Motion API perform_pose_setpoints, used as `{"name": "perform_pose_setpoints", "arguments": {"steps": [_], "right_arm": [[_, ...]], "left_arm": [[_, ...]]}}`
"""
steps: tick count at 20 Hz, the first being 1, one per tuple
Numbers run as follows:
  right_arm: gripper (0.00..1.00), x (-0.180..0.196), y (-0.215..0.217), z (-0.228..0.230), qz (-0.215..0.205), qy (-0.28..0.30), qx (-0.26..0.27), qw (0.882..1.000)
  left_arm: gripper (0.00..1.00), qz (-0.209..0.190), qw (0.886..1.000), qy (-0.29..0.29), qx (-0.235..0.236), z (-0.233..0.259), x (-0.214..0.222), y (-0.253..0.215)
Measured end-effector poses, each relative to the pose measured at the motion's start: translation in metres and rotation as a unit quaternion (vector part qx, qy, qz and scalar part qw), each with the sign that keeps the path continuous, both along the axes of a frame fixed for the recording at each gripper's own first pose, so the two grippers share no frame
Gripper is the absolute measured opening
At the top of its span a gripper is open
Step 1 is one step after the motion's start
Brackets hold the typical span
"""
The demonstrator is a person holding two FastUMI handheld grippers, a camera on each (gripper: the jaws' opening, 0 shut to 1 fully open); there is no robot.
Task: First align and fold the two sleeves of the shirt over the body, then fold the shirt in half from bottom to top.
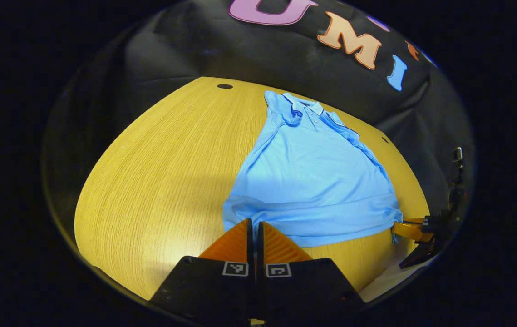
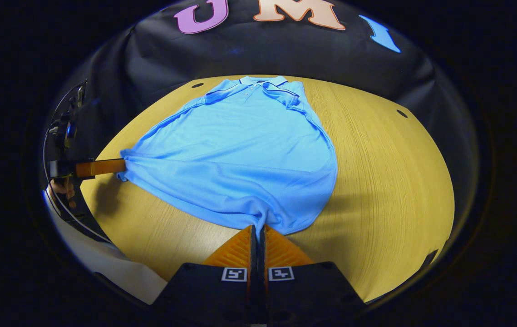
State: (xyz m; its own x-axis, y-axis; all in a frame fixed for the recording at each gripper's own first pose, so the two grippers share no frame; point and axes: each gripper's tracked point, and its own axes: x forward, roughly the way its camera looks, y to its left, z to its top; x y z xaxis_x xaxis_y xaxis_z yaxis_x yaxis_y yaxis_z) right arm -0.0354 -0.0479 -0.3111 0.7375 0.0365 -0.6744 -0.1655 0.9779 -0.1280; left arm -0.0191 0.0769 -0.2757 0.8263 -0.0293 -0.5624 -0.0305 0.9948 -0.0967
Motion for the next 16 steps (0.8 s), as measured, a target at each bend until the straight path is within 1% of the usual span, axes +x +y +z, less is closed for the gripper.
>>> {"name": "perform_pose_setpoints", "arguments": {"steps": [4, 7, 11, 16], "right_arm": [[0.03, 0.011, 0.0, 0.025, -0.01, -0.031, 0.007, 0.999], [0.03, 0.03, -0.001, 0.047, -0.018, -0.06, 0.007, 0.998], [0.02, 0.068, -0.003, 0.069, -0.022, -0.093, -0.001, 0.995], [0.03, 0.124, -0.013, 0.086, -0.025, -0.116, -0.016, 0.993]], "left_arm": [[0.0, 0.0, 1.0, -0.02, 0.005, 0.019, 0.007, -0.005], [0.0, 0.004, 0.999, -0.044, 0.004, 0.041, 0.022, -0.006], [0.0, 0.002, 0.996, -0.093, 0.001, 0.079, 0.06, -0.012], [0.0, -0.002, 0.992, -0.128, 0.004, 0.107, 0.123, -0.02]]}}
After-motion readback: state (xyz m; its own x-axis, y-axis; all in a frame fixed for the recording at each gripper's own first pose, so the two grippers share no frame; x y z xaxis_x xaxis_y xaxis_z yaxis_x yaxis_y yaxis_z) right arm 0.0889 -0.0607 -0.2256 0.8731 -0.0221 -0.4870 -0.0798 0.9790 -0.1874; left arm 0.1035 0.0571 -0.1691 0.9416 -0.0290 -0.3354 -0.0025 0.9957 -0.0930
